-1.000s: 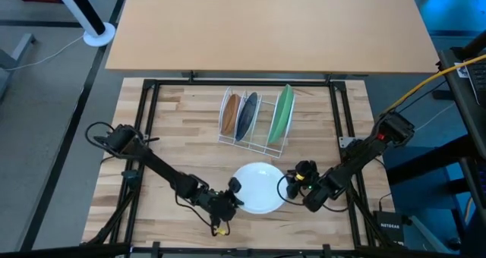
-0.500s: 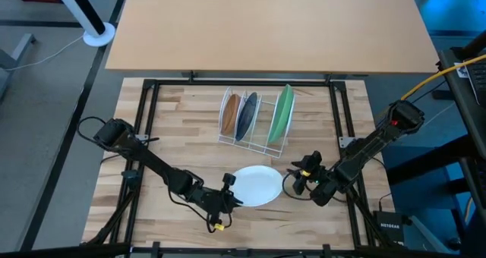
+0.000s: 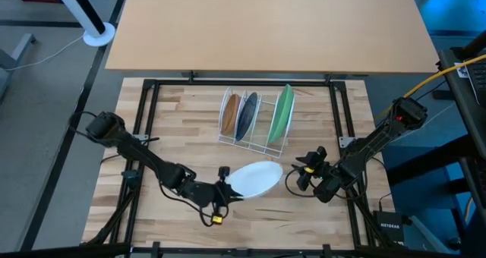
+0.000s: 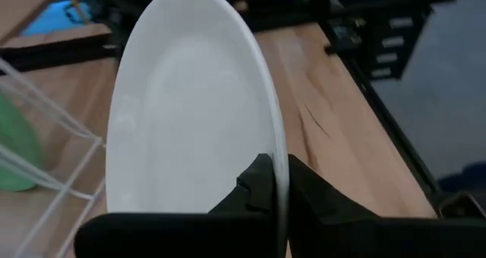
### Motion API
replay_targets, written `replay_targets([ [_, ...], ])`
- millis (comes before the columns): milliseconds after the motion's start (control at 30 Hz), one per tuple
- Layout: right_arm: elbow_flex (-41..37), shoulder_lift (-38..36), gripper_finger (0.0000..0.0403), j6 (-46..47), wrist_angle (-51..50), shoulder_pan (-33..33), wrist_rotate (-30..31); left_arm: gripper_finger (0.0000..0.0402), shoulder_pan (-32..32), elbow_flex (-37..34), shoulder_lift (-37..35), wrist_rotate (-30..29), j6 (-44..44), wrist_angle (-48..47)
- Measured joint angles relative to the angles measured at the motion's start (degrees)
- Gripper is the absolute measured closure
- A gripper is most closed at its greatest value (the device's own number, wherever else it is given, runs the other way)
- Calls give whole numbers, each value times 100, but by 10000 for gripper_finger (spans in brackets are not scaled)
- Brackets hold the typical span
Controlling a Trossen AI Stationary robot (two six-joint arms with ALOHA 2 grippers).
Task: Sort dishes
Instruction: Put the white plate in the dish rack
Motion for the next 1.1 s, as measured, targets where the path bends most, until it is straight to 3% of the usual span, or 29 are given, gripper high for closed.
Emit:
replay_targets([
  [500, -2, 0, 237, -391, 4, 0, -50, 400, 120, 4, -784, -1697, -748, 418],
  [1100, -2, 2, 237, -397, 24, 0, -23, 400, 1302, 11, -773, -1572, -1460, 810],
])
